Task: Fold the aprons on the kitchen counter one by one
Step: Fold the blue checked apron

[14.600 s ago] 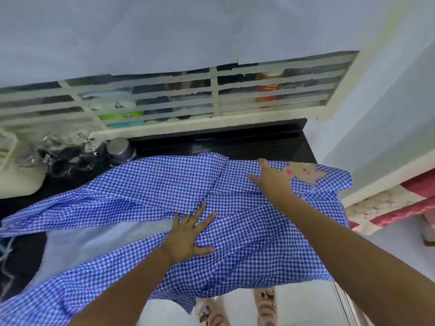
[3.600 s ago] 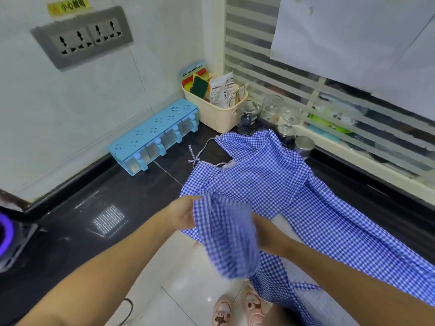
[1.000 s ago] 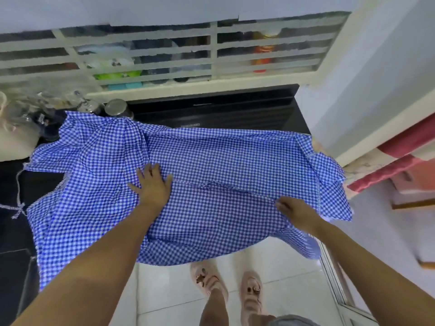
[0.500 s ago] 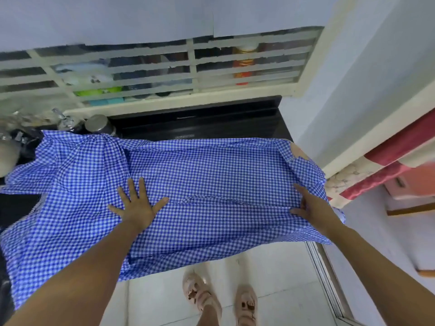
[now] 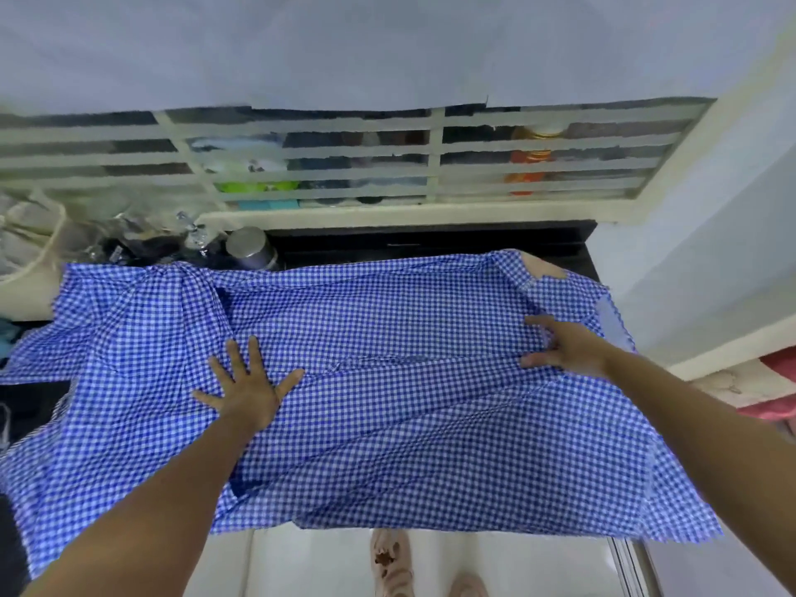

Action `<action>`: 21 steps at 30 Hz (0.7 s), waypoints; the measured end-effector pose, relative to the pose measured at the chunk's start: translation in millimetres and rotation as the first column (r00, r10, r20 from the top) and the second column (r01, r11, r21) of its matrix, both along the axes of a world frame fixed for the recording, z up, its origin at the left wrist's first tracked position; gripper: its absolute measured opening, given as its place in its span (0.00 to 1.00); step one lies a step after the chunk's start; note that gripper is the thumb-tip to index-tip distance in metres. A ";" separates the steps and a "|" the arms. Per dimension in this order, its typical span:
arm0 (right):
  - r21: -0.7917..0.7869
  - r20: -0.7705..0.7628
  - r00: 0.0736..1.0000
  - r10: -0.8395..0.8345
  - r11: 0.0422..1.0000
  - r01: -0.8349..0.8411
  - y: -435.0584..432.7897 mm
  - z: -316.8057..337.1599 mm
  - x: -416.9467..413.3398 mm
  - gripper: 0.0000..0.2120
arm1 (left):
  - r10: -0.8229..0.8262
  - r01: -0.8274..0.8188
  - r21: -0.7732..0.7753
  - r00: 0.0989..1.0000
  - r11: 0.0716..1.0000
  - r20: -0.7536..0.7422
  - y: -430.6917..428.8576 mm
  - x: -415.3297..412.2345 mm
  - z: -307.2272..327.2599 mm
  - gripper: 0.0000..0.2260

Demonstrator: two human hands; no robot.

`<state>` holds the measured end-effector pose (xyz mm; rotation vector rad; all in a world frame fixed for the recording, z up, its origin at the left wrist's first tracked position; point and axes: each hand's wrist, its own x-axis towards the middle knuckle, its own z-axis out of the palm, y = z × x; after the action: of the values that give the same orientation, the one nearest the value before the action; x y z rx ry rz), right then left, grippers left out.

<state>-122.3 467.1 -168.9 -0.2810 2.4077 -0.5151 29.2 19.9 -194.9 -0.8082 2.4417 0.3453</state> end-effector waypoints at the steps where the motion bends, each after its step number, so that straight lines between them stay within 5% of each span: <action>1: 0.015 0.011 0.998 0.057 0.998 -0.057 -9.7 3.6 -10.3 0.35 | 0.010 -0.010 -0.007 1.000 1.000 -0.002 -10.8 -3.2 0.6 0.47; 5: 0.202 0.307 0.915 0.262 0.922 -0.331 -31.4 24.1 -46.5 0.27 | 0.062 -0.062 0.004 0.998 0.998 -0.006 -39.0 -16.6 3.4 0.47; 9: 0.440 0.476 0.859 0.189 0.794 -0.419 -26.2 26.9 -76.5 0.17 | 0.080 -0.080 -0.020 0.997 0.997 0.001 -55.7 -25.7 1.9 0.47; 11: 0.485 0.285 0.937 0.202 0.813 -0.323 -27.3 26.8 -83.7 0.16 | 0.097 -0.096 -0.030 0.995 0.995 0.014 -63.1 -31.1 1.3 0.47; 13: 0.382 -0.114 0.989 0.094 0.923 -0.043 -30.3 22.4 -88.3 0.11 | 0.129 -0.128 -0.047 0.992 0.991 0.006 -67.7 -35.9 -0.4 0.46; 16: 0.187 -0.529 0.846 -0.058 0.965 0.183 -50.8 17.7 -77.7 0.14 | 0.151 -0.151 -0.092 0.989 0.984 -0.013 -65.7 -43.5 -1.3 0.43; 18: 0.009 -0.558 0.816 -0.154 0.982 0.191 -77.0 17.9 -46.9 0.15 | 0.154 -0.160 -0.103 0.986 0.982 -0.065 -59.3 -45.3 -1.4 0.41; 21: -0.104 -0.329 0.942 -0.073 0.994 0.041 -110.5 19.6 24.3 0.06 | 0.134 -0.147 -0.043 0.965 0.988 -0.223 -45.9 -40.7 0.4 0.37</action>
<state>-98.0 356.6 -149.4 -0.3655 2.7293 -0.6547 -11.4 -26.0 -194.5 -1.0208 2.6159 0.4380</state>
